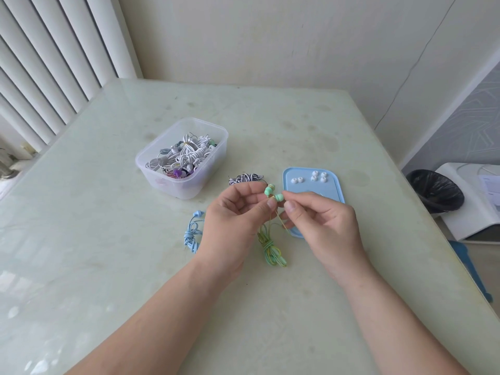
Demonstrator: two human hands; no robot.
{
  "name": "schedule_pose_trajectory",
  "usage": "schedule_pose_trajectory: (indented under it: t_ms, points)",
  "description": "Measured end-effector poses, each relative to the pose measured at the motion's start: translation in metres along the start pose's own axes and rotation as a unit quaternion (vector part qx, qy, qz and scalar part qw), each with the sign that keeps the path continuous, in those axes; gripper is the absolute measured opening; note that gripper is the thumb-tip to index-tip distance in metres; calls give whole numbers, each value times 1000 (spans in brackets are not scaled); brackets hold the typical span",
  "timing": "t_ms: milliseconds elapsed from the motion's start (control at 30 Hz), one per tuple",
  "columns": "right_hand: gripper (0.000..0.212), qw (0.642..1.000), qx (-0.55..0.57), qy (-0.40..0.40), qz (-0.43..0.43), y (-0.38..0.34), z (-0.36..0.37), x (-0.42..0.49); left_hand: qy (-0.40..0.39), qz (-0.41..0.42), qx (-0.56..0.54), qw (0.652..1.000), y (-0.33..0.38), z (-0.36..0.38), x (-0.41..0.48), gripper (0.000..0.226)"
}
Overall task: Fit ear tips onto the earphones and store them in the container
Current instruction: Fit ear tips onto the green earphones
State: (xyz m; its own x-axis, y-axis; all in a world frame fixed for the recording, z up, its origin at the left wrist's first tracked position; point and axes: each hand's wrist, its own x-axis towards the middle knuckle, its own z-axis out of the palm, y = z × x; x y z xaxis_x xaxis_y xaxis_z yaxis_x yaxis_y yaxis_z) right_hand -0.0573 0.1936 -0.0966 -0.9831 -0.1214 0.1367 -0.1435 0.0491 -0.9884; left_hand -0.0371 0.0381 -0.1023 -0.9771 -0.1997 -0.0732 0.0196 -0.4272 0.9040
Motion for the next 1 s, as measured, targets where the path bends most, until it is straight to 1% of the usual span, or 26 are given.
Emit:
schedule_pose_trajectory:
  t_ms: [67, 167, 200, 267, 333, 400, 467, 533, 567, 633, 700, 800, 867, 933, 1000]
  points:
    - [29, 1000, -12, -10, -1, 0, 3, -3, 8, -4, -9, 1000, 3, 0, -1, 25]
    - [48, 999, 21, -19, 45, -5, 7, -5, 23, -3, -20, 1000, 11, 0, -2, 25]
    - [49, 998, 12, -24, 54, -8, 8, -6, 24, -3, -23, 999, 14, 0, -2, 26]
    - [43, 997, -25, -41, 63, -14, 9, -7, 23, -3, -28, 999, 23, 1, -2, 28]
    - [49, 994, -74, -55, 62, -19, 11, -9, 21, 0, -32, 999, 33, 3, -3, 29]
    - [55, 987, -144, -44, 50, -23, 13, -10, 19, 8, -30, 999, 43, 5, -3, 29]
    - [50, 978, -207, -32, 1, -26, 14, -10, 18, 13, -23, 999, 51, 6, -3, 27]
    - [34, 973, -228, -34, -26, -28, 16, -10, 19, 15, -12, 1000, 59, 5, -3, 27]
    - [24, 976, -213, -41, -12, -30, 17, -10, 21, 14, 0, 1000, 62, 4, -3, 26]
    - [13, 990, -119, -52, 46, -35, 18, -8, 24, 18, 49, 998, 67, 1, -3, 23]
    - [9, 993, -8, -36, 108, -42, 20, -5, 18, 27, 129, 991, 69, -4, -3, 19]
    - [8, 979, 64, -35, 188, -55, 28, 7, 5, 26, 225, 974, 70, -10, -5, 15]
    - [12, 972, 93, -46, 209, -65, 37, 17, 1, 16, 236, 972, 71, -12, -4, 13]
    - [13, 970, 124, -49, 204, -76, 49, 29, 6, 8, 217, 976, 76, -14, -1, 10]
    - [14, 965, 162, -54, 197, -87, 62, 44, 16, 10, 200, 980, 86, -17, 6, 12]
